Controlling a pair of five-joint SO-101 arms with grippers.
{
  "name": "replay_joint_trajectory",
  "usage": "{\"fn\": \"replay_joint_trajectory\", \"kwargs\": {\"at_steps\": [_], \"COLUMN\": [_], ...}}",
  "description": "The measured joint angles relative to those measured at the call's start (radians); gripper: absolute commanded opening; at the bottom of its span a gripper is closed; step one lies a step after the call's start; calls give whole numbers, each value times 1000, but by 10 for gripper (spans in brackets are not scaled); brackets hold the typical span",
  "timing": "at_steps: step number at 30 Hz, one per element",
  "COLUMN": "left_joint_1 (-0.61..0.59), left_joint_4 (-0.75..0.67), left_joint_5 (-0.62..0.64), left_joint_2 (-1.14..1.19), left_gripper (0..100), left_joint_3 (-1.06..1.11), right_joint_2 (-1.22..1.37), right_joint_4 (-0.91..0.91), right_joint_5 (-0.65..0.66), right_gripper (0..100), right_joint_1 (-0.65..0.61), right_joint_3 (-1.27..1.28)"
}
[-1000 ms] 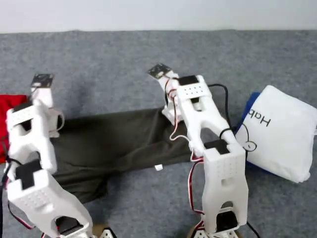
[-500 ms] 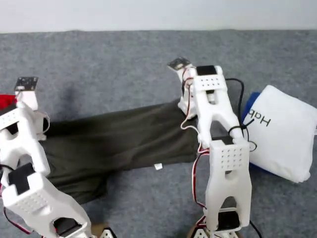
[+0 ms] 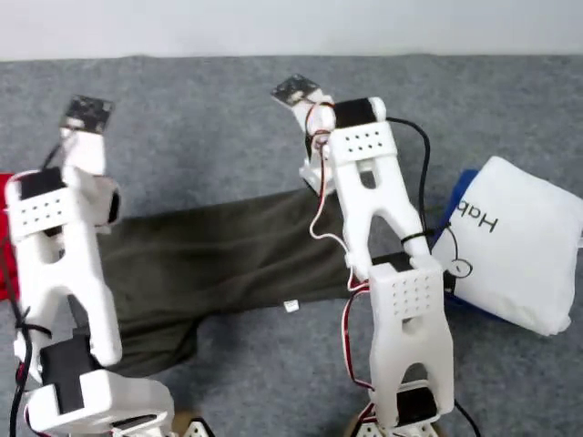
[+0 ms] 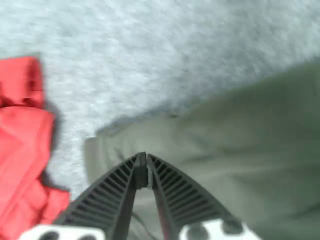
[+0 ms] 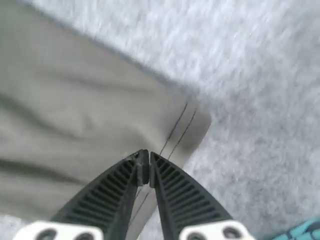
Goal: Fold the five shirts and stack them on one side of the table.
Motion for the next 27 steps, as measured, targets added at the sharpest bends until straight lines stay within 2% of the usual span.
{"fn": "replay_joint_trajectory", "kwargs": {"at_steps": [6, 11, 17, 22, 27], "left_joint_1": [-9, -49, -51, -98, -264], "left_joint_4": [-5, -5, 32, 92, 127], "left_joint_5": [0, 0, 0, 0, -2], "left_joint_2": [0, -68, -183, -259, -308], "left_gripper": [6, 6, 6, 6, 6], "left_joint_3": [25, 25, 25, 25, 25], "right_joint_2": [175, 186, 170, 48, -118], "right_joint_4": [-11, 132, 137, 137, 137], "right_joint_5": [-3, -2, -2, -35, -41], "right_gripper": [9, 9, 11, 11, 11], "right_joint_1": [28, 77, 84, 26, -97], "right_joint_3": [-5, -78, -141, -101, 72]}}
